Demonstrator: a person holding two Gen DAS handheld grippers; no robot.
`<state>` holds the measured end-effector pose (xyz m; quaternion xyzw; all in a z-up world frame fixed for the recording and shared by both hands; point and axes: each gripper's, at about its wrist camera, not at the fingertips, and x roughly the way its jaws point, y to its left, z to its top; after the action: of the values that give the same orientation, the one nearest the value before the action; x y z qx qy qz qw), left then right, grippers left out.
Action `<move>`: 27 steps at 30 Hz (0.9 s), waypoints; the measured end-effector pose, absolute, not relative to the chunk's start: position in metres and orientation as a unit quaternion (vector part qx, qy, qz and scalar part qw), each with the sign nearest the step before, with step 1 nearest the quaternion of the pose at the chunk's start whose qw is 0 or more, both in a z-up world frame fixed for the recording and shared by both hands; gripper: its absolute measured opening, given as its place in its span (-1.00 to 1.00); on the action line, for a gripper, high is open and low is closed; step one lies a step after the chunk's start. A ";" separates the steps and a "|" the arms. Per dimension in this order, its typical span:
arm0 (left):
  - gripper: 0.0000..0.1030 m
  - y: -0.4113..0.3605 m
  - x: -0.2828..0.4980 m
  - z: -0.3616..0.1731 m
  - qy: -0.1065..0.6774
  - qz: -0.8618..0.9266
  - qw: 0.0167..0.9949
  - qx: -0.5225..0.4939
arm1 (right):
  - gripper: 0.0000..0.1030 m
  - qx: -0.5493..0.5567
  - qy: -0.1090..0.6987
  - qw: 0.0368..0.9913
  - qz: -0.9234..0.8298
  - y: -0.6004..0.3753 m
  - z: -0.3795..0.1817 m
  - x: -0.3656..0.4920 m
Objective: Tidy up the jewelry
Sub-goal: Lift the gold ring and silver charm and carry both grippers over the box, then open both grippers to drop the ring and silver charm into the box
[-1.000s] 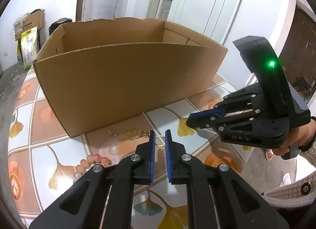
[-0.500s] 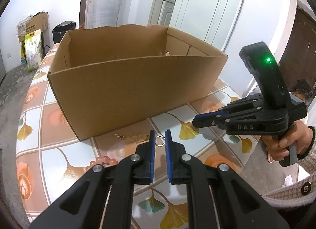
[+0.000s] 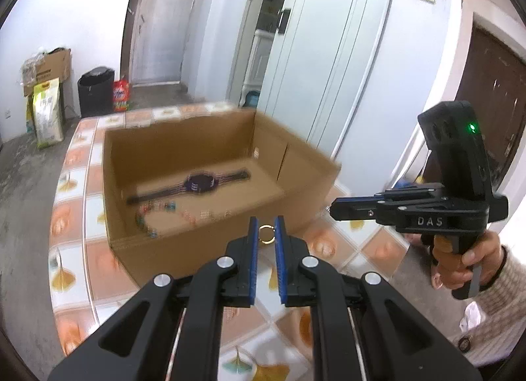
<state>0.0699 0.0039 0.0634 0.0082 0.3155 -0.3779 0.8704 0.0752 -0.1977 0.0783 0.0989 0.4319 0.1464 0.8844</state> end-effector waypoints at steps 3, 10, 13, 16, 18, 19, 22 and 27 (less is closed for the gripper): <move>-0.82 -0.006 0.091 0.079 0.310 -0.383 0.870 0.005 | -0.96 0.088 0.410 0.894 0.157 -0.201 0.097 0.096; -0.82 -0.055 0.179 0.063 0.416 -0.375 0.829 -0.006 | -0.96 0.087 0.476 0.864 0.139 -0.216 0.067 0.179; -0.82 -0.083 0.214 0.045 0.465 -0.357 0.810 0.007 | -0.96 0.084 0.502 0.851 0.133 -0.221 0.047 0.201; -0.82 -0.102 0.238 0.029 0.503 -0.347 0.792 0.016 | -0.93 0.062 0.506 0.852 0.118 -0.227 0.040 0.212; -0.82 -0.109 0.247 0.021 0.520 -0.336 0.785 0.026 | -0.87 0.062 0.506 0.853 0.115 -0.231 0.037 0.216; -0.82 -0.113 0.252 0.016 0.528 -0.332 0.781 0.028 | -0.85 0.060 0.507 0.853 0.113 -0.234 0.036 0.218; -0.80 -0.118 0.265 0.009 0.557 -0.327 0.763 0.011 | -0.76 0.064 0.504 0.855 0.108 -0.241 0.035 0.219; -0.70 -0.116 0.271 0.007 0.562 -0.316 0.765 0.002 | -0.73 0.076 0.485 0.865 0.104 -0.253 0.043 0.215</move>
<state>0.2712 -0.1158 0.0070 0.0025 0.5617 -0.3160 0.7646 0.2145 -0.2532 0.0427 0.0760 0.4846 0.1040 0.8652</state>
